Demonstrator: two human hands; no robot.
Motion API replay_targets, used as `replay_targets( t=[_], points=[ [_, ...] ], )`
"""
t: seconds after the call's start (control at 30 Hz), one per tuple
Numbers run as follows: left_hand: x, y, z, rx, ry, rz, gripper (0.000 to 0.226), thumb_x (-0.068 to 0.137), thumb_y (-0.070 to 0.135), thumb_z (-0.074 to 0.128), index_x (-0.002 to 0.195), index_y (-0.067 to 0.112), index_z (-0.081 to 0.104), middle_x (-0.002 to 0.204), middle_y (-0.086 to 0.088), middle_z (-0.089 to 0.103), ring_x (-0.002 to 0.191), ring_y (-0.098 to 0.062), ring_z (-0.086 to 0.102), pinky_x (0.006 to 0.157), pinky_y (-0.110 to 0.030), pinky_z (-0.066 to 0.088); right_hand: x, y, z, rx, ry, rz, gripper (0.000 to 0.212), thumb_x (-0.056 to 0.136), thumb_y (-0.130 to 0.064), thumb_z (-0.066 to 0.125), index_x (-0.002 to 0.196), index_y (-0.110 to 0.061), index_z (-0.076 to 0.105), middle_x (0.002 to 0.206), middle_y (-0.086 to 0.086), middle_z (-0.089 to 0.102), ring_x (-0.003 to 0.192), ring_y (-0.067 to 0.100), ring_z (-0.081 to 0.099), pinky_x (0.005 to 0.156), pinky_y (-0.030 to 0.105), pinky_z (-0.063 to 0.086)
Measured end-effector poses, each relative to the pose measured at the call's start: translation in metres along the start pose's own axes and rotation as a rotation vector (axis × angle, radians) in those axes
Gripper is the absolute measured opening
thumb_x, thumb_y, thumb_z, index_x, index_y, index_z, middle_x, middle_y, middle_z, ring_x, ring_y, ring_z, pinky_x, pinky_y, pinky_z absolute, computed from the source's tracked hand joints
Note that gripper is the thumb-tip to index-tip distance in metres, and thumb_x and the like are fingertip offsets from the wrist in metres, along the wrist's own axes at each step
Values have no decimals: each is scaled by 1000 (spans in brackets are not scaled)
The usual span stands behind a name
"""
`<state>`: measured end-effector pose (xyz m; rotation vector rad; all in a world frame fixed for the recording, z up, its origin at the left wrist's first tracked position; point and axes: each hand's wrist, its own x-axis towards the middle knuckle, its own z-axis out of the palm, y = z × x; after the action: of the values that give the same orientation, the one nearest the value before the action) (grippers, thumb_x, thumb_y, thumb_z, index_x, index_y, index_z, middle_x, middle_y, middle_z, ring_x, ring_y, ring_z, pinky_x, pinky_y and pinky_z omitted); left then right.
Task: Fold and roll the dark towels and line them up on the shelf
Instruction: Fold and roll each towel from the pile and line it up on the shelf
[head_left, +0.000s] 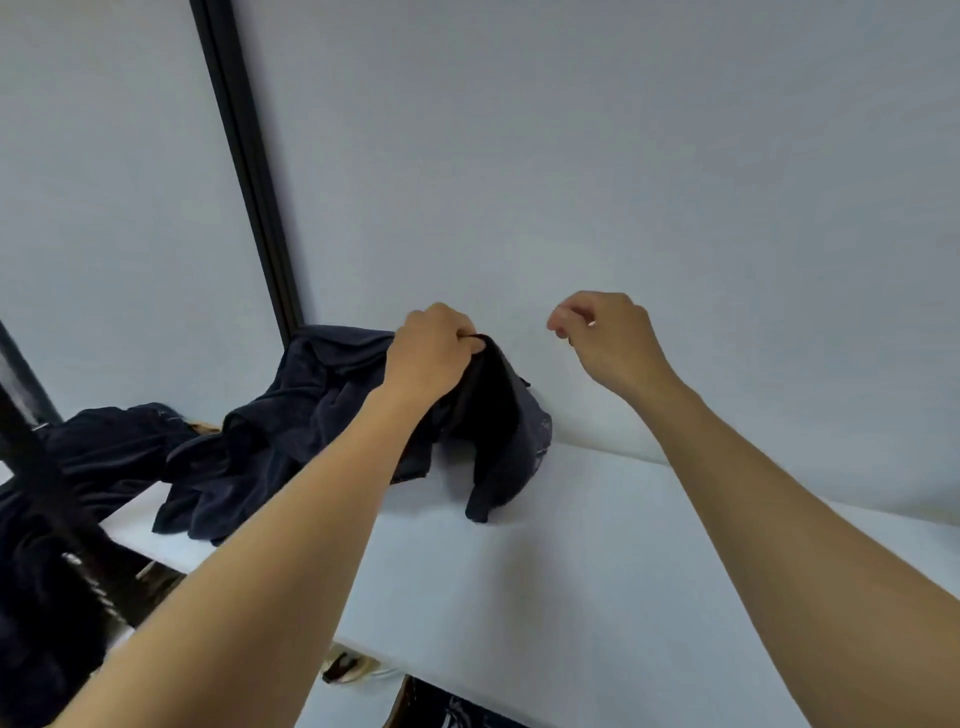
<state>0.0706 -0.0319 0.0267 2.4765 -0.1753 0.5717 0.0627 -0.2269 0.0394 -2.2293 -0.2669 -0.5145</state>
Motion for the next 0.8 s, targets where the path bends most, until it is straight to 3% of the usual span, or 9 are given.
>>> replay_targets(
  t=[0.1,0.17,0.23,0.33,0.43,0.53,0.7,0.8],
  points=[
    [12,3,-13,17,-9,19,16,88,26,69,85,13,77,81,-3,73,76,-19,64,68,-28,48,0,-11,-2,-32,-174,27,20,88,-41,63,96,-23,65,89,-11,64,90,15,63,72,29,47],
    [13,7,-15,32,-34,31,16,86,27,70,85,12,77,81,-2,73,77,-19,65,67,-27,45,-8,-11,11,-99,-333,66,43,81,-54,67,113,-26,58,98,-10,61,95,15,59,74,28,45],
    [12,10,-17,43,-55,35,18,87,26,69,86,9,77,83,-3,73,78,-19,66,67,-27,48,-16,-9,32,-174,-416,70,55,78,-59,69,116,-22,53,101,-5,61,94,18,59,74,32,48],
    [9,11,-22,19,-104,25,20,88,22,68,85,5,77,82,-5,73,80,-20,66,73,-32,54,-19,-7,61,-235,-374,57,35,85,-45,65,99,-17,50,89,-1,59,82,22,58,59,31,40],
    [7,9,-28,-9,-200,-7,15,87,19,69,80,7,76,64,6,62,70,-13,59,66,-23,46,-16,-6,73,-224,-281,59,5,89,-17,51,86,-13,51,77,1,55,75,25,57,52,28,34],
    [9,2,-33,-15,-274,-69,21,85,16,68,75,-2,71,59,-1,58,57,-12,52,59,-20,42,-7,-7,64,-132,-174,70,14,92,-16,52,88,-11,64,77,2,61,78,25,61,53,27,36],
    [15,2,-37,-88,-303,-152,24,85,17,68,86,-7,71,76,-11,68,45,-7,55,47,-12,42,9,-15,38,85,-113,33,16,92,-19,59,97,-14,73,84,2,68,85,24,65,79,37,54],
    [25,17,-49,-174,-204,-145,26,86,16,66,88,-10,70,80,-12,66,50,-11,53,52,-14,43,22,-24,22,119,-58,16,16,93,-21,60,95,-12,74,75,-1,66,76,21,63,69,30,51]
  ],
)
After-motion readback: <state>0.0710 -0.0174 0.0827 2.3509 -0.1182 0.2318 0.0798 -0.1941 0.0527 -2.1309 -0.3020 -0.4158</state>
